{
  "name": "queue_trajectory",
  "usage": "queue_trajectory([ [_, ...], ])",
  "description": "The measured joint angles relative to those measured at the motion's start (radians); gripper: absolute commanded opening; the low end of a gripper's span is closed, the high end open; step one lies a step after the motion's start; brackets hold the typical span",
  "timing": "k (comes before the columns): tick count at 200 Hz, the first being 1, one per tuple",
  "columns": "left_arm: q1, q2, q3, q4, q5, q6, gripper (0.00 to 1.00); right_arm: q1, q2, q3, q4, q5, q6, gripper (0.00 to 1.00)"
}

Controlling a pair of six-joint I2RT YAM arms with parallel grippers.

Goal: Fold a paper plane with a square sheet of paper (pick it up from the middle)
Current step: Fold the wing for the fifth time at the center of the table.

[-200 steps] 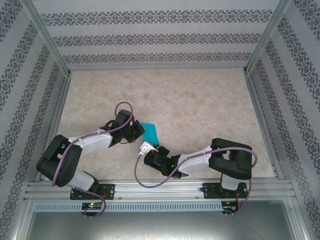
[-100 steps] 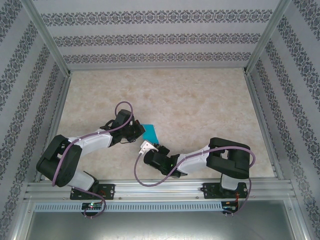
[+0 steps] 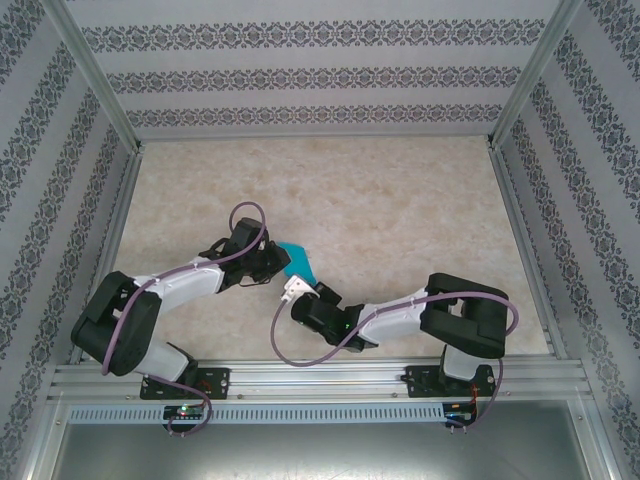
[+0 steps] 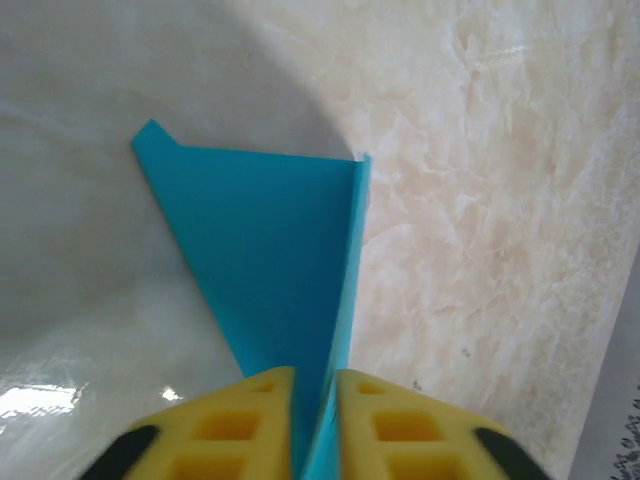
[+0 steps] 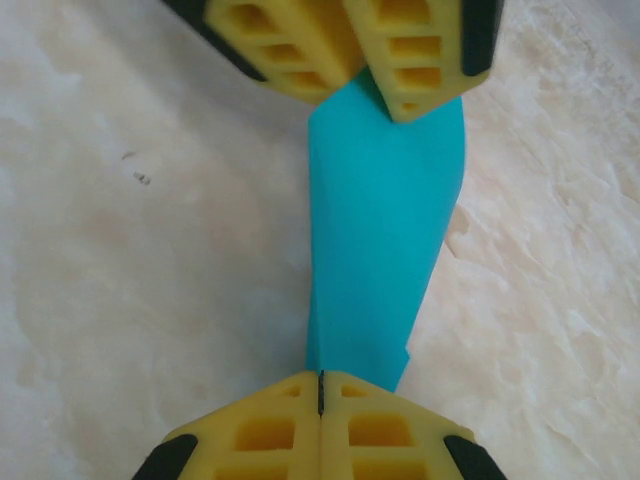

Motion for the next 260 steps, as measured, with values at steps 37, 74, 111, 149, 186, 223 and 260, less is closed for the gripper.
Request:
queue_trajectory([
  [37,0.0,-0.084,0.014,-0.087,-0.062,0.024,0.41,-0.048,-0.042,-0.051,0.044,-0.116,0.068,0.0],
  [74,0.0,-0.168,0.018,-0.166,-0.138,0.041,0.43,-0.093,-0.066,-0.095,0.092,-0.228,0.145,0.0],
  [111,0.0,-0.182,0.018,-0.202,-0.164,0.049,0.43,-0.148,-0.092,-0.149,0.161,-0.356,0.248,0.0],
  [149,0.0,-0.182,0.018,-0.21,-0.165,0.052,0.43,-0.229,-0.13,-0.215,0.266,-0.496,0.396,0.0],
  [186,0.0,-0.181,0.018,-0.21,-0.161,0.056,0.43,-0.311,-0.131,-0.261,0.369,-0.631,0.544,0.0],
  [223,0.0,-0.172,0.018,-0.21,-0.154,0.06,0.43,-0.361,-0.089,-0.263,0.455,-0.74,0.658,0.0],
  [260,0.0,-0.16,0.018,-0.204,-0.134,0.071,0.45,-0.391,-0.059,-0.267,0.494,-0.804,0.728,0.0],
])
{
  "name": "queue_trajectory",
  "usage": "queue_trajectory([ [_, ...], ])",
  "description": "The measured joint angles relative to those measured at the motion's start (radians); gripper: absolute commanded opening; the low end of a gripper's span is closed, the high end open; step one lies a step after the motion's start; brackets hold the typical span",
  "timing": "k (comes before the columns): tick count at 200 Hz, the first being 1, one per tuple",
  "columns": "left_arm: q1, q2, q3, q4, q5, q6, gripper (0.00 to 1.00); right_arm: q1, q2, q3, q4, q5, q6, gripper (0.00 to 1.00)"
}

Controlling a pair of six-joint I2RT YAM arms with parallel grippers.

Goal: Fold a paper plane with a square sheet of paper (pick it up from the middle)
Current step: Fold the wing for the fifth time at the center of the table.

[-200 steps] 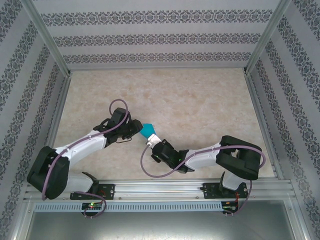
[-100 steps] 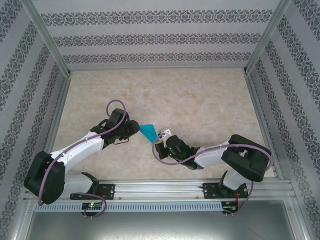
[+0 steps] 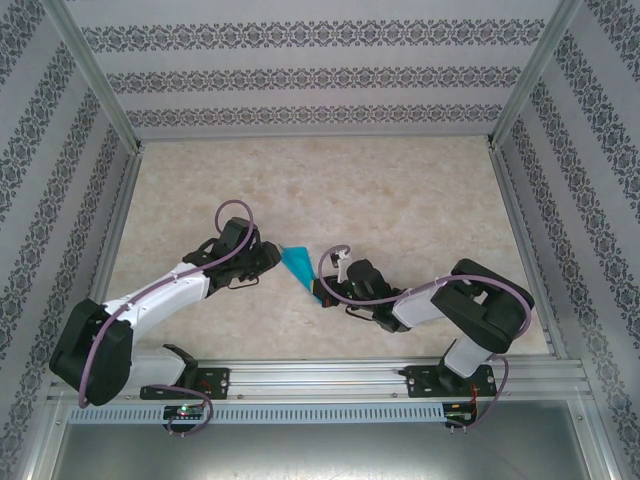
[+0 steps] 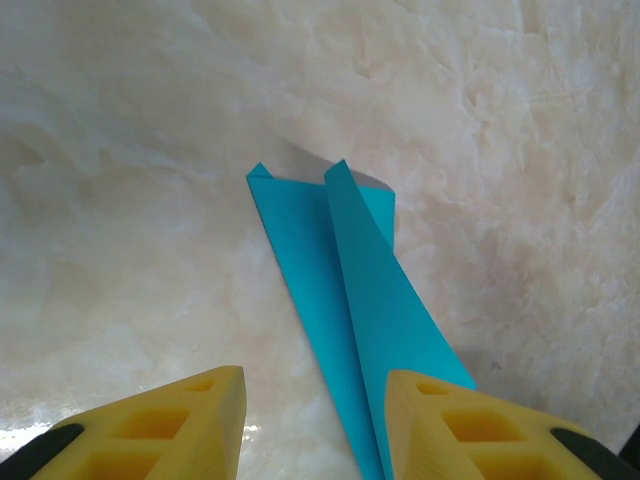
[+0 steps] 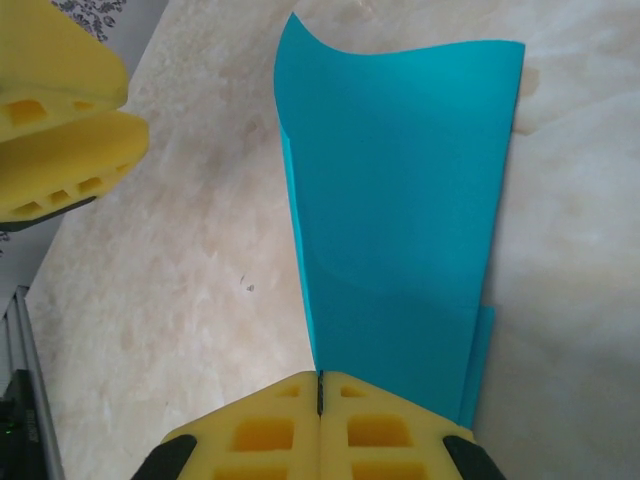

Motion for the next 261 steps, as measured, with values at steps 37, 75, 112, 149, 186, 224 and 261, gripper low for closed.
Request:
queue_trajectory([
  [37,0.0,0.062,0.028,0.008,0.045,0.008,0.65,0.003,-0.011,0.0,-0.02,0.003,-0.021,0.0],
  [75,0.0,0.197,0.144,0.002,0.102,-0.034,0.68,0.06,-0.026,0.003,-0.089,0.068,-0.13,0.0],
  [112,0.0,0.269,0.175,-0.008,0.132,-0.08,0.68,0.141,-0.045,0.048,-0.192,0.169,-0.267,0.0],
  [149,0.0,0.278,0.174,-0.051,0.134,-0.118,0.65,0.158,-0.053,0.066,-0.219,0.234,-0.334,0.0],
  [186,0.0,0.282,0.166,-0.05,0.143,-0.152,0.48,0.179,-0.053,0.066,-0.227,0.271,-0.376,0.0],
  [224,0.0,0.319,0.169,-0.051,0.157,-0.156,0.32,0.2,-0.053,0.066,-0.233,0.303,-0.417,0.0],
  [261,0.0,0.323,0.169,-0.051,0.158,-0.153,0.14,0.222,-0.054,0.066,-0.239,0.338,-0.463,0.0],
])
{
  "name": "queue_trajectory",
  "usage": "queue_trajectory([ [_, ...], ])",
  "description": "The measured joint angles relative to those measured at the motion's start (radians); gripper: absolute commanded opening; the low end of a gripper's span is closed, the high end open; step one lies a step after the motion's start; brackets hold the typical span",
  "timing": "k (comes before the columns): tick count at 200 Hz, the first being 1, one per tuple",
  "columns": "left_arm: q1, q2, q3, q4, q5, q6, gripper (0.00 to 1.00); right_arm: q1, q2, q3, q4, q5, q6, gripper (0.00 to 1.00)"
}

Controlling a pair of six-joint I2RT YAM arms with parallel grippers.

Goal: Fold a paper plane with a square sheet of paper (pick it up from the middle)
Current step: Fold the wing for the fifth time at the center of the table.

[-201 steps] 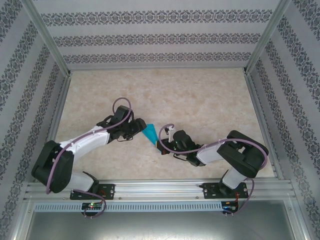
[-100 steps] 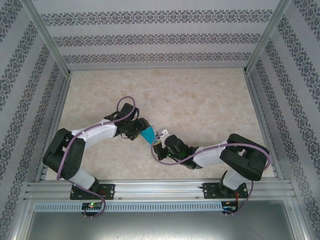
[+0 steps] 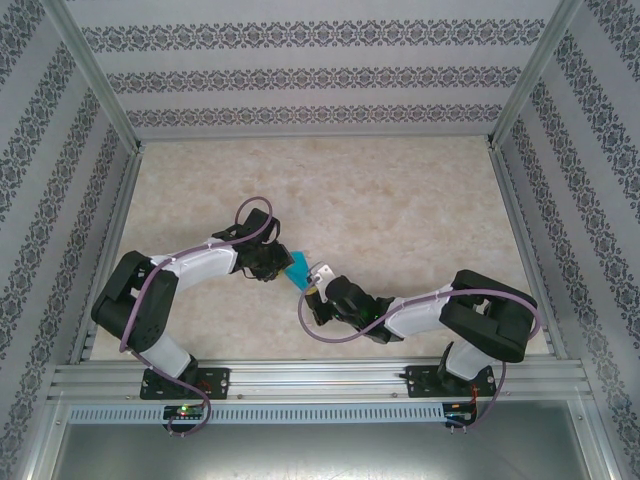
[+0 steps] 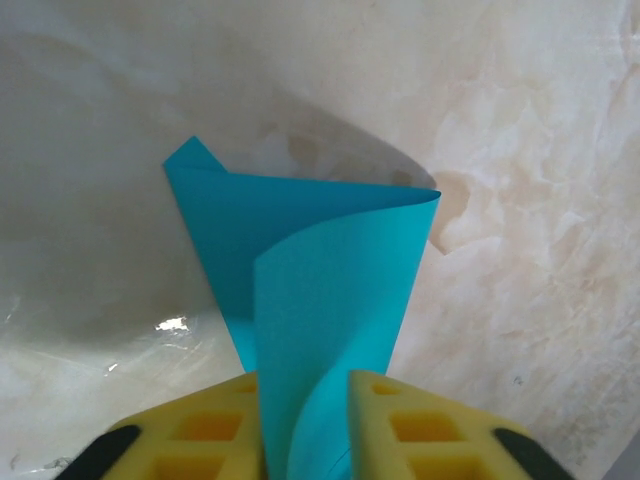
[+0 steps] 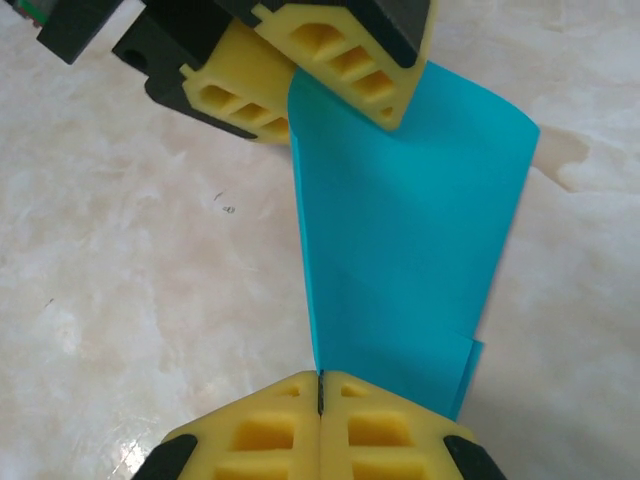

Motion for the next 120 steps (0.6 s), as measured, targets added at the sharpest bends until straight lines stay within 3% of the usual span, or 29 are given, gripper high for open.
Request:
queue_trajectory([
  [36,0.0,0.0,0.0,-0.008,0.003,-0.002,0.02,0.034,-0.01,0.002,-0.038,0.057,-0.072,0.16],
  [65,0.0,0.0,0.0,-0.014,0.003,-0.002,0.01,0.093,-0.022,0.003,-0.073,0.144,-0.18,0.26],
  [120,0.0,-0.001,0.0,-0.019,0.003,-0.002,0.0,0.172,0.034,0.054,-0.106,0.323,-0.356,0.28],
])
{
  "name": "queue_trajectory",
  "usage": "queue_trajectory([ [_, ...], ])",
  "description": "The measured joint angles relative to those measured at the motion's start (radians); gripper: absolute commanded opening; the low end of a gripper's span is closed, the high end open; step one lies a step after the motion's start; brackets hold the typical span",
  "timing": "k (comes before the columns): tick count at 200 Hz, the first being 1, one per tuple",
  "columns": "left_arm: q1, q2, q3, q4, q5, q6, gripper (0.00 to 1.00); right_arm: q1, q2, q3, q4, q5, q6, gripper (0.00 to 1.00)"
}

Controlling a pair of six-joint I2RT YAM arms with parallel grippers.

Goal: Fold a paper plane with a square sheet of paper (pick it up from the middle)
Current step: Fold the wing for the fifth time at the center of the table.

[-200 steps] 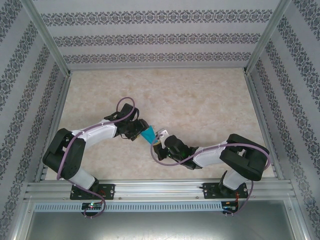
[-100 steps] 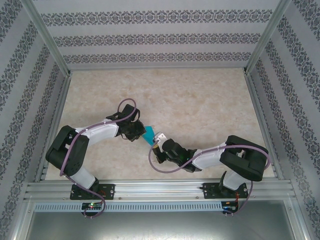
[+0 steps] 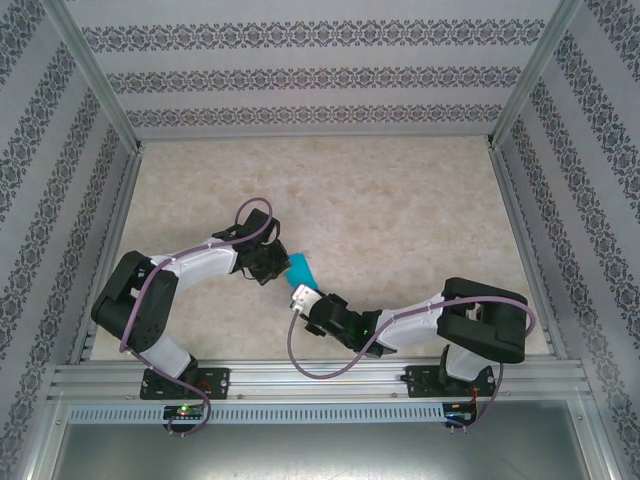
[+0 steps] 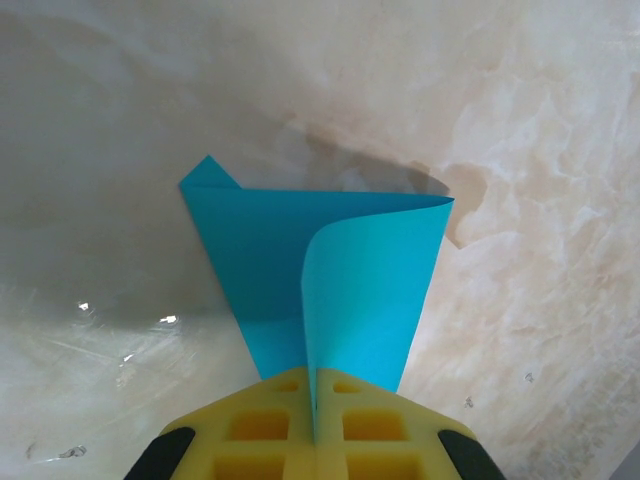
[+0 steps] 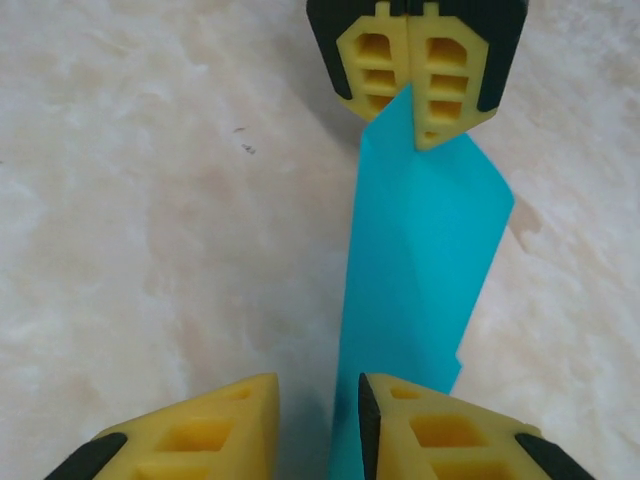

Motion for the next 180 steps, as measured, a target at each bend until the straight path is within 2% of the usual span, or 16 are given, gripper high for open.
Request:
queue_trajectory([
  [45,0.0,0.0,0.0,-0.002,0.0,0.0,0.0,0.0,0.058,0.033,-0.001,0.06,-0.055,0.18],
  [121,0.0,-0.001,0.0,-0.002,-0.001,0.0,0.01,0.006,0.063,0.038,-0.005,0.086,-0.051,0.01],
  [137,0.0,-0.001,0.0,-0.002,-0.001,0.001,0.08,0.006,0.063,0.038,-0.005,0.086,-0.051,0.0],
  [180,0.0,-0.052,0.0,-0.042,-0.037,0.043,0.43,-0.012,0.062,0.04,-0.008,0.037,0.03,0.0],
])
